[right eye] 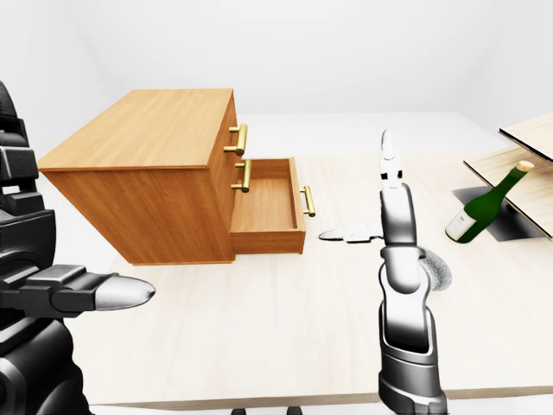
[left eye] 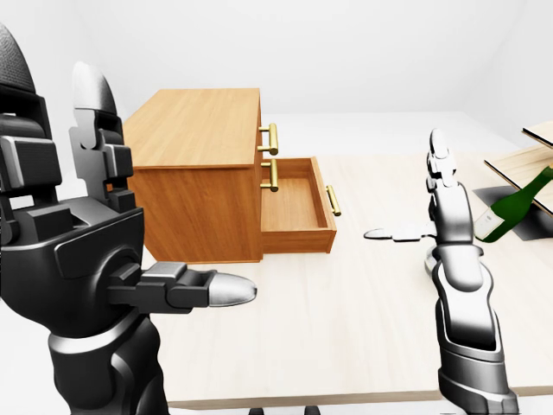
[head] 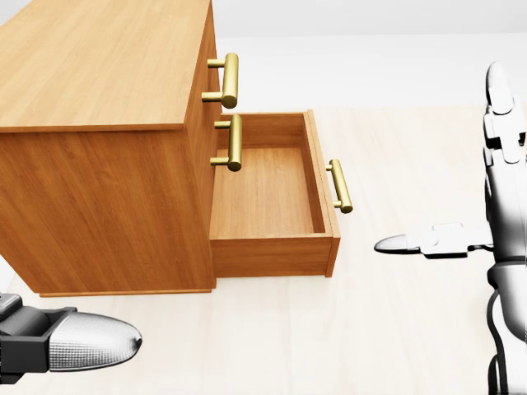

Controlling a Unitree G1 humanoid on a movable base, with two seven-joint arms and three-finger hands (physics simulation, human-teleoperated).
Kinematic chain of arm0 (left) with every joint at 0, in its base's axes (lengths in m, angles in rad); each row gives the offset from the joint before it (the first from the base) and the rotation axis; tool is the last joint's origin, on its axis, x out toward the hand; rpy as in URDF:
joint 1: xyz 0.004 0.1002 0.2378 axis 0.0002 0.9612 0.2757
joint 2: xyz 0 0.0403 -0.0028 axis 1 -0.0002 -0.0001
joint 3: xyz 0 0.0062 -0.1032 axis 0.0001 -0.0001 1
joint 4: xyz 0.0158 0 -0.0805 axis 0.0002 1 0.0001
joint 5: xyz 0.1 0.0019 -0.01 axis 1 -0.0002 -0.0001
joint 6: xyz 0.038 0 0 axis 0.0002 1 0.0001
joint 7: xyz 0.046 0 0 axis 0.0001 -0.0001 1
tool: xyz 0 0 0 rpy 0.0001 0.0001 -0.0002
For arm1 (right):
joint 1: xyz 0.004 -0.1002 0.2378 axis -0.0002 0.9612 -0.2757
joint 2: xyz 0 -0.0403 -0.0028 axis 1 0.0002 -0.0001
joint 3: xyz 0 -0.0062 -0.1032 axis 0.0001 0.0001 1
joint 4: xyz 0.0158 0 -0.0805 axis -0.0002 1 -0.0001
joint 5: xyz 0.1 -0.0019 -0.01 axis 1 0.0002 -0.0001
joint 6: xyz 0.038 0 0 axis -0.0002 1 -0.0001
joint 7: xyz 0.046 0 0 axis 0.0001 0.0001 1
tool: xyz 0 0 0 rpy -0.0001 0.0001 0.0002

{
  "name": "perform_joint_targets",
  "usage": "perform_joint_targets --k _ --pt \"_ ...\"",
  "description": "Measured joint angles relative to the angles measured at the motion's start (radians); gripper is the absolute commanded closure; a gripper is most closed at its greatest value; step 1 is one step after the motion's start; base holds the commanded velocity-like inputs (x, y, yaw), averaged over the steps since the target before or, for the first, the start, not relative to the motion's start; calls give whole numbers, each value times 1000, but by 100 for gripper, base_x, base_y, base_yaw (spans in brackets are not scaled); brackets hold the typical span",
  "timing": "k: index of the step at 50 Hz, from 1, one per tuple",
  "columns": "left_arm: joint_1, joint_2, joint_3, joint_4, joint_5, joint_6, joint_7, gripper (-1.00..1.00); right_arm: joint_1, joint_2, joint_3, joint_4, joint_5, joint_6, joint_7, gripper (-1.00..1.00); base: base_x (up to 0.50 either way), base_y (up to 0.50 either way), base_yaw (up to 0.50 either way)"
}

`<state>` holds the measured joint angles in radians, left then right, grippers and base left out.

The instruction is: Put the bowl on top of the cabinet.

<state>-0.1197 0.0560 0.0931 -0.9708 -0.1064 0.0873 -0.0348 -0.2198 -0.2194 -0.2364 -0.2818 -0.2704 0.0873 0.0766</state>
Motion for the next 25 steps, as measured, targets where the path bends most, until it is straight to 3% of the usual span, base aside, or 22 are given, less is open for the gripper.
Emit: perform_joint_targets --k 25 --pt "6 -3 -2 8 6 0 -5 -100 -77 -141 -77 198 -93 0 20 -100 0 0 0"
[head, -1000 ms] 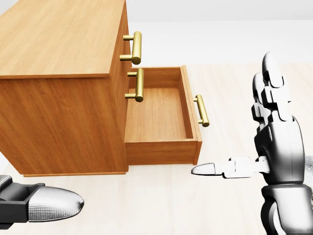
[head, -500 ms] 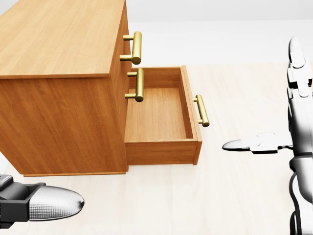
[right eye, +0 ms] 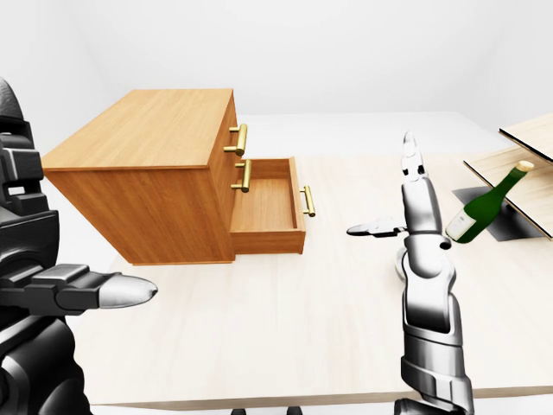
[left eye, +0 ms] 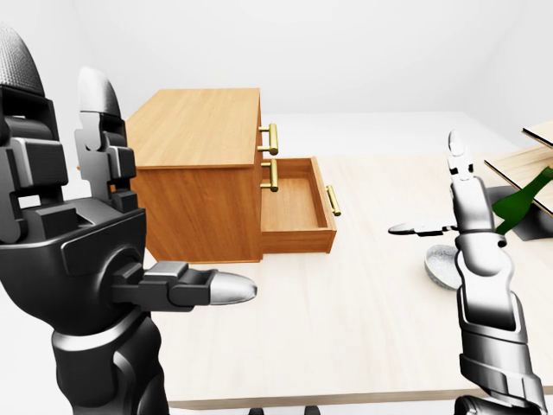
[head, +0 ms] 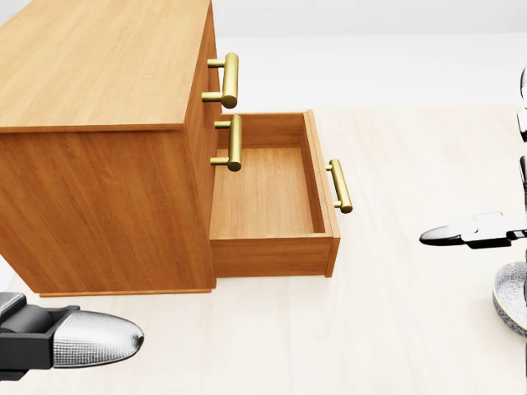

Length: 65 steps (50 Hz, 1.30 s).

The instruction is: Put the bowl on top of the cabinet.

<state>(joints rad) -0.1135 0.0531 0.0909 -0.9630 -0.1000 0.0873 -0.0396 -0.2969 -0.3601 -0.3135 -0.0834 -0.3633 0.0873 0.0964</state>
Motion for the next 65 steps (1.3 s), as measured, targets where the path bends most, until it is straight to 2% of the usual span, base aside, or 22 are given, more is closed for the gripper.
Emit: perform_joint_targets --k 9,23,39,53,65 --pt "-12 5 17 0 -9 0 1 -100 -8 -32 -15 55 -37 -1 11 -100 0 0 0" --pt "-30 16 40 -11 -30 0 10 -100 -15 -86 -44 124 -78 -22 21 -100 0 0 0" --pt "-37 23 49 -15 -42 0 16 -100 -7 -122 -70 134 -124 -29 36 -100 0 0 0" --pt "-35 23 48 -13 -41 0 17 -100 6 -144 -87 152 -159 -59 45 -100 0 0 0" --pt "-32 22 46 -12 -38 0 16 -100 16 -167 -103 182 -181 -100 46 -100 0 0 0"
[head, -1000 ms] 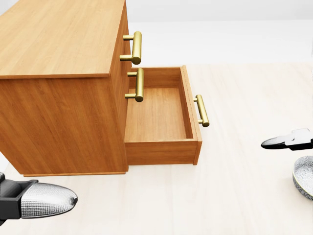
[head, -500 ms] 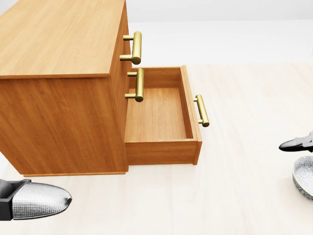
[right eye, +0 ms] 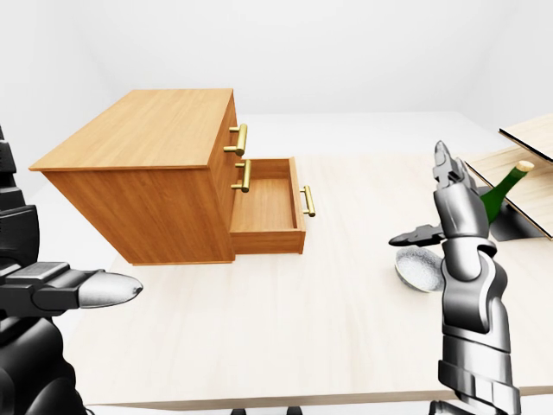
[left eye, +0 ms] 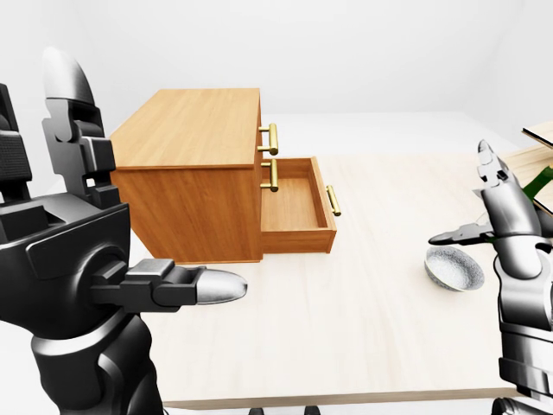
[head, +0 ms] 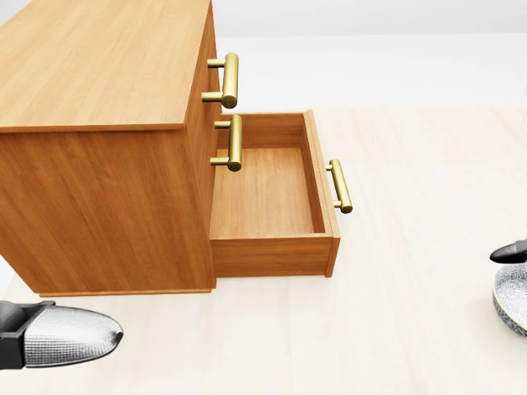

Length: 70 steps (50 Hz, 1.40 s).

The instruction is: Put the bowl on top of the cabinet.

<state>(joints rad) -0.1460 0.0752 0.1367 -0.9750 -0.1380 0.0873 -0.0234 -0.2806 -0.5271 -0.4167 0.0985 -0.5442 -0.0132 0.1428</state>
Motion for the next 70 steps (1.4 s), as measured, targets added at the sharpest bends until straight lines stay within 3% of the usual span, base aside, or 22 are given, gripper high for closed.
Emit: perform_joint_targets --k 26,70 --pt "8 -3 -7 14 10 0 -5 -100 44 -25 -40 -6 -59 -74 33 -100 0 0 0" --pt "9 -5 -9 12 15 0 -8 -100 132 39 -46 -65 -147 -74 63 -100 0 0 0"
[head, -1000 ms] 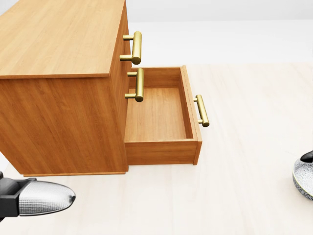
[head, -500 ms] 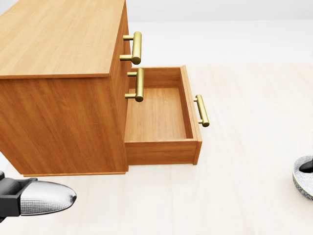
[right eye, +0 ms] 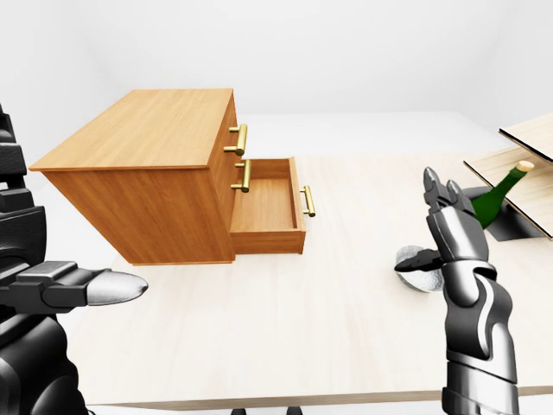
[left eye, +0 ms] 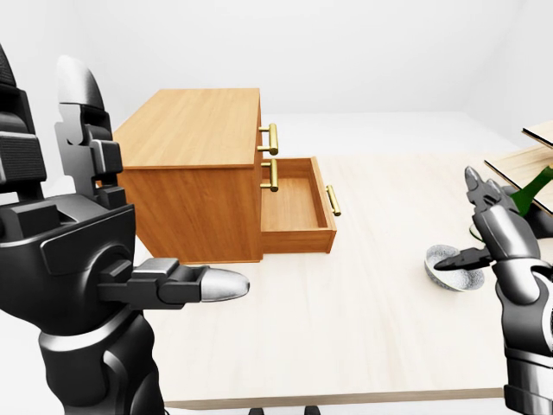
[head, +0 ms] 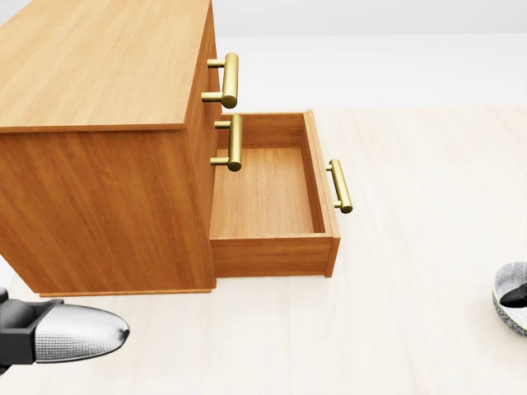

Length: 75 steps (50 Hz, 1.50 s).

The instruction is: Put the bowl on top of the cabinet.

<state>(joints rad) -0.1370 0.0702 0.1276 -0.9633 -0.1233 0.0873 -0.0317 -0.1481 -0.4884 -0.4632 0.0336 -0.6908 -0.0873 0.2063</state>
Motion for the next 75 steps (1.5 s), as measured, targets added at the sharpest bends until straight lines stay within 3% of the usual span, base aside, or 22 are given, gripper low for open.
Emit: perform_joint_targets --k 19,75 --pt "3 -1 -2 5 3 0 -1 -100 21 19 8 3 -37 0 -4 -100 0 0 0" --pt "9 -5 -10 3 13 0 -4 -100 29 6 69 222 -119 0 -145 -100 0 0 0"
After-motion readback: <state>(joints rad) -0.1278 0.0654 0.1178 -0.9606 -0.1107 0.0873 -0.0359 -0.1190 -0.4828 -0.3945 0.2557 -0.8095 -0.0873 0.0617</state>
